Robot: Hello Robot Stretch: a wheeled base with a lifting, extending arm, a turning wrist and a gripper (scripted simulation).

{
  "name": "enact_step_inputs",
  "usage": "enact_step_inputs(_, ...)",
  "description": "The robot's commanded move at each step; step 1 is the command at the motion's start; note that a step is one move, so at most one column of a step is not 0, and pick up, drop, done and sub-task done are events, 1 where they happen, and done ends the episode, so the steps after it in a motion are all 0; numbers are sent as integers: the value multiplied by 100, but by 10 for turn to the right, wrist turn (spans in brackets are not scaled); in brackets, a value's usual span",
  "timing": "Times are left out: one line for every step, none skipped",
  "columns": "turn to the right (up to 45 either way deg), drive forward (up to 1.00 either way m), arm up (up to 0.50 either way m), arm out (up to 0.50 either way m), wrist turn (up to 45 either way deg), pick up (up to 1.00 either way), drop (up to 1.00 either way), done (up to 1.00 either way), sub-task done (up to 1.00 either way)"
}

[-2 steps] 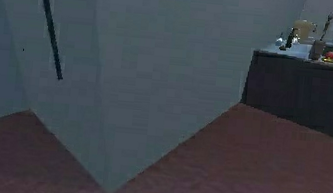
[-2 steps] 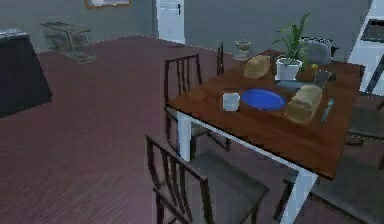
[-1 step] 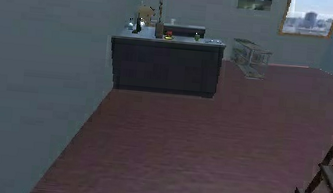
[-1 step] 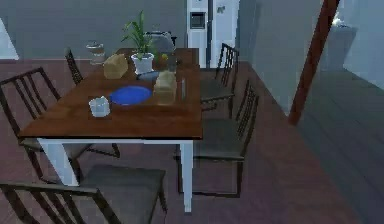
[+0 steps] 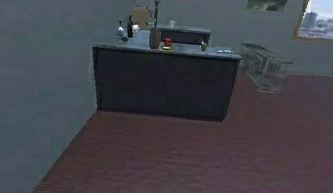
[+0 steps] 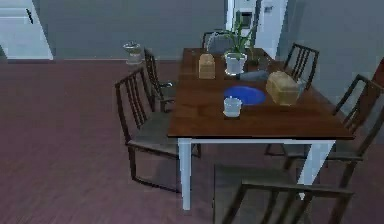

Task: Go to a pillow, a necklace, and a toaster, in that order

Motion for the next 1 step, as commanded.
enact_step_inputs(450,0,0,0,0,0,0,0,0)
